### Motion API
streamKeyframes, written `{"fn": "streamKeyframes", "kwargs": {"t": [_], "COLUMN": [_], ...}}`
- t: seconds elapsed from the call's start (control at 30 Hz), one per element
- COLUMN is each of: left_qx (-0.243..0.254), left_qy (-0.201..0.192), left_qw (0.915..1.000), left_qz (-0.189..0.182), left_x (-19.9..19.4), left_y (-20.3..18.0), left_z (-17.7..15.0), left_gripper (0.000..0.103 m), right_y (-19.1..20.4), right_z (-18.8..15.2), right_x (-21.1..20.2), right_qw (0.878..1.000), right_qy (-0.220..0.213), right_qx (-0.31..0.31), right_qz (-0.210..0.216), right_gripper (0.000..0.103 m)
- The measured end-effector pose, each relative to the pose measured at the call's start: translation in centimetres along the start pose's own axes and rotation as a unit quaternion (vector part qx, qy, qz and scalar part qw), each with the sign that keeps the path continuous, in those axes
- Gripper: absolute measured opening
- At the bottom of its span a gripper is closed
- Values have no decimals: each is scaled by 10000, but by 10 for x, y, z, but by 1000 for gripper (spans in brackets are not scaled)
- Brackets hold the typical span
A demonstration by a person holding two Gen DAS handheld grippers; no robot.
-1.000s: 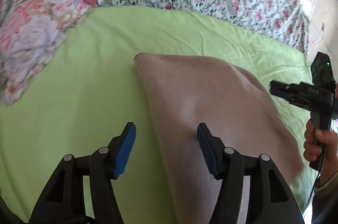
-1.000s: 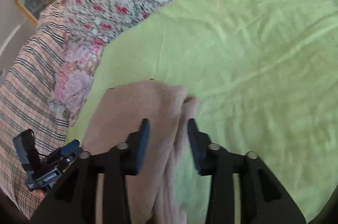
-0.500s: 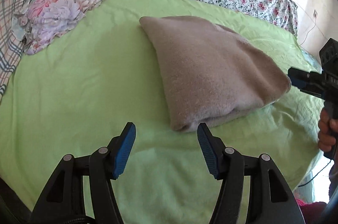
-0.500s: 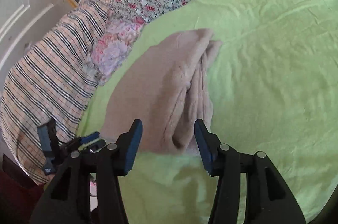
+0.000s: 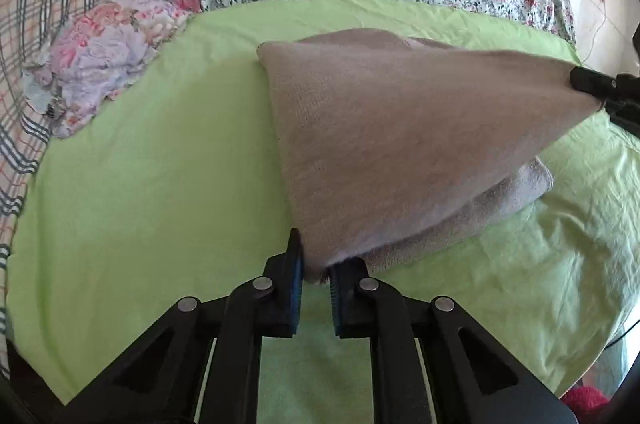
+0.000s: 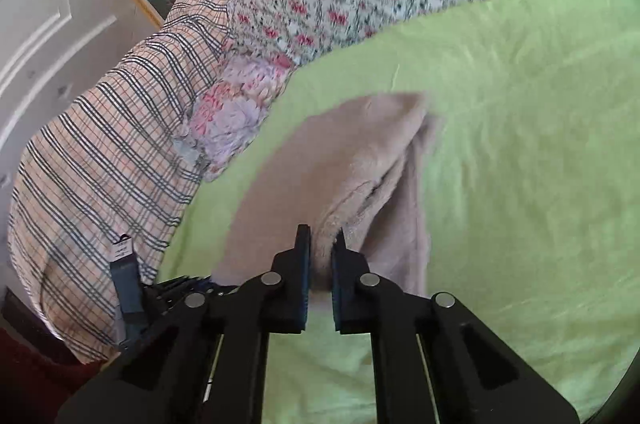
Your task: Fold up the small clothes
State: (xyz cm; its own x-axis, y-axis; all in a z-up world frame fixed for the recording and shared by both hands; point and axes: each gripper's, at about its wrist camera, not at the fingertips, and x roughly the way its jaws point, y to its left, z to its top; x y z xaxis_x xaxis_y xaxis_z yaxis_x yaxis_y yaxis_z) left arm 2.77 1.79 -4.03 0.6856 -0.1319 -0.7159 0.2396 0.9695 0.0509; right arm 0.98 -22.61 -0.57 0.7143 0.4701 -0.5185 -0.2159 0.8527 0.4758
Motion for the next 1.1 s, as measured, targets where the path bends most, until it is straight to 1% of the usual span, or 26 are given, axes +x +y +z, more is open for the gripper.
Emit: {"fn": "streamKeyframes", "kwargs": {"t": [0.03, 0.1, 0.17, 0.23, 0.27, 0.33, 0.43, 0.53, 0.63, 0.67, 0.73, 0.8, 0.93, 1.0, 1.03, 1.1], "left_qx": [-27, -67, -77, -221, -345, -583, -891, -1067, -996, -964, -896, -830, -652, -627, -645, -685], "left_qy": [21, 105, 184, 263, 305, 405, 529, 581, 599, 603, 640, 659, 446, 297, 218, 79], "left_qw": [10000, 9999, 9998, 9994, 9988, 9967, 9925, 9893, 9891, 9889, 9882, 9871, 9878, 9876, 9867, 9854], "left_qz": [0, -17, 11, -82, -169, -392, -648, -814, -902, -954, -1060, -1201, -1344, -1409, -1479, -1554], "left_x": [0, 2, 4, 5, 5, 8, 14, 18, 19, 18, 15, 7, -17, -24, -25, -20], "left_y": [-1, -3, -3, 3, 8, 17, 26, 32, 32, 32, 37, 41, 53, 58, 59, 58], "left_z": [-1, -2, -3, -4, -4, -5, -8, -9, -9, -9, -11, -16, -17, -6, 2, 21], "left_gripper": [9, 9, 8, 8, 8, 8, 9, 9, 10, 13, 16, 16, 17, 17, 17, 17], "right_y": [-4, -14, -21, -22, -22, -23, -26, -27, -28, -29, -32, -37, -37, -38, -39, -42], "right_z": [-3, -14, -25, -29, -30, -33, -40, -42, -44, -43, -42, -40, -27, -11, -3, 18], "right_x": [7, 23, 36, 42, 43, 51, 60, 61, 60, 60, 59, 52, 29, 24, 24, 30], "right_qw": [9992, 9970, 9948, 9946, 9947, 9915, 9883, 9875, 9873, 9874, 9863, 9865, 9894, 9918, 9927, 9941], "right_qy": [185, 503, 720, 763, 762, 953, 1119, 1140, 1157, 1162, 1197, 1228, 964, 735, 629, 437], "right_qx": [-127, -113, -82, -10, -6, -85, -159, -135, -41, 19, 120, 337, 534, 598, 653, 747], "right_qz": [-333, -583, -715, -707, -696, -881, -1024, -1080, -1087, -1075, -1126, -1030, -945, -858, -796, -657], "right_gripper": [9, 9, 9, 9, 9, 9, 10, 10, 11, 12, 20, 27, 28, 29, 32, 46]}}
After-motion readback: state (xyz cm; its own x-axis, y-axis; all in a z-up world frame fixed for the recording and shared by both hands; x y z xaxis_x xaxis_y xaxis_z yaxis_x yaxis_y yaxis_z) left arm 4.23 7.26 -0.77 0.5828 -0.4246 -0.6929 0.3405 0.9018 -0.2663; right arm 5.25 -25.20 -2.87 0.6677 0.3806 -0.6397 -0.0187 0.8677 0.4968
